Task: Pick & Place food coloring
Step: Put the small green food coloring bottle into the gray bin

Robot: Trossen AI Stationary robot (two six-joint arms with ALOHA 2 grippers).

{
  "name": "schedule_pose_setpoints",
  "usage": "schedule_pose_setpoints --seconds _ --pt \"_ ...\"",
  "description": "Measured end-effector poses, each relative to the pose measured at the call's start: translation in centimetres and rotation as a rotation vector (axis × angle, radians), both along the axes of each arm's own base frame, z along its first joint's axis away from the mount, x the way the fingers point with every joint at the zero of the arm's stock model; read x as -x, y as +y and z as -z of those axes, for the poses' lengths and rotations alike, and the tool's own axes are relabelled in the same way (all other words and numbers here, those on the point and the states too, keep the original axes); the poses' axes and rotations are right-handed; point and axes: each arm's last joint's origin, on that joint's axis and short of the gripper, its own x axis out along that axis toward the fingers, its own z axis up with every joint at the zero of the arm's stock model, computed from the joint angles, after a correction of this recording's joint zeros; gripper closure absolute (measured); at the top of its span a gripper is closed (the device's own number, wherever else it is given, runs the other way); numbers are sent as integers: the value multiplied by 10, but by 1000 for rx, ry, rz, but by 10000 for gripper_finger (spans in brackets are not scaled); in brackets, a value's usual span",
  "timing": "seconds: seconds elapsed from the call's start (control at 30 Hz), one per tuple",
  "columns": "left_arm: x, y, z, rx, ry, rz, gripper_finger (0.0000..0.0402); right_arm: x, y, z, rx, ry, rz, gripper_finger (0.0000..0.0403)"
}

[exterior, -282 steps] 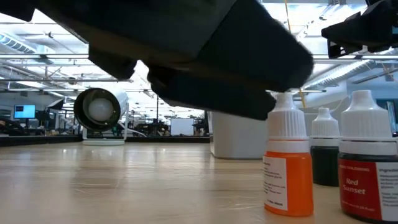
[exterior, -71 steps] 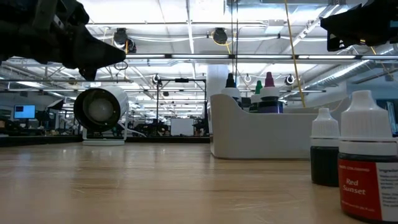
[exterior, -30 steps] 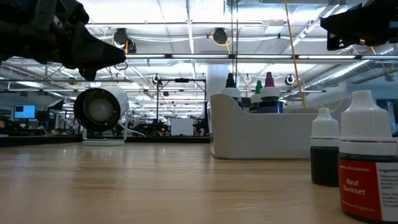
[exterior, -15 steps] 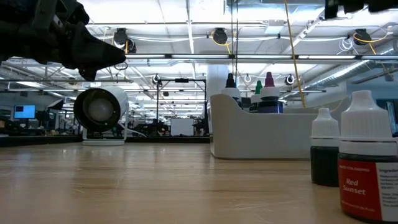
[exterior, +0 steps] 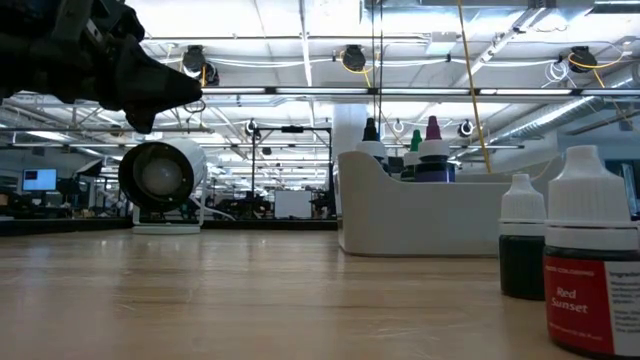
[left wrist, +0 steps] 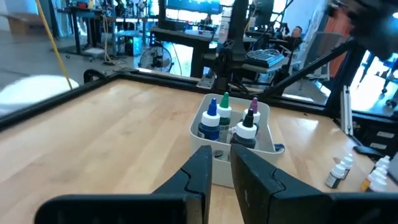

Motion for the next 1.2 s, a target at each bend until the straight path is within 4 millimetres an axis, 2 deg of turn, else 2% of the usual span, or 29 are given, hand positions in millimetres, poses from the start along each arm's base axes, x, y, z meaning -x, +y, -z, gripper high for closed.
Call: schedule_pose_setpoints --seconds 0.13,0.27,0.43,0.7,0.83,0.97,1.2 --pt "0 0 1 70 2 -4 334 -14 43 12 -21 95 -39 403" --pt "0 0 0 74 -5 -6 334 -18 66 36 -29 160 -19 403" --pt "0 0 0 74 -6 -6 334 -22 76 58 -133 271 37 381" --pt "0 0 0 23 1 -5 334 -27 86 81 -108 301 26 282" --pt "0 0 0 -1 4 -3 334 -28 88 88 -119 332 11 247" --pt "0 0 0 -3 5 -3 334 -31 91 91 -148 319 34 235" --pt "0 0 0 -3 5 -3 334 -30 90 102 -194 341 140 244"
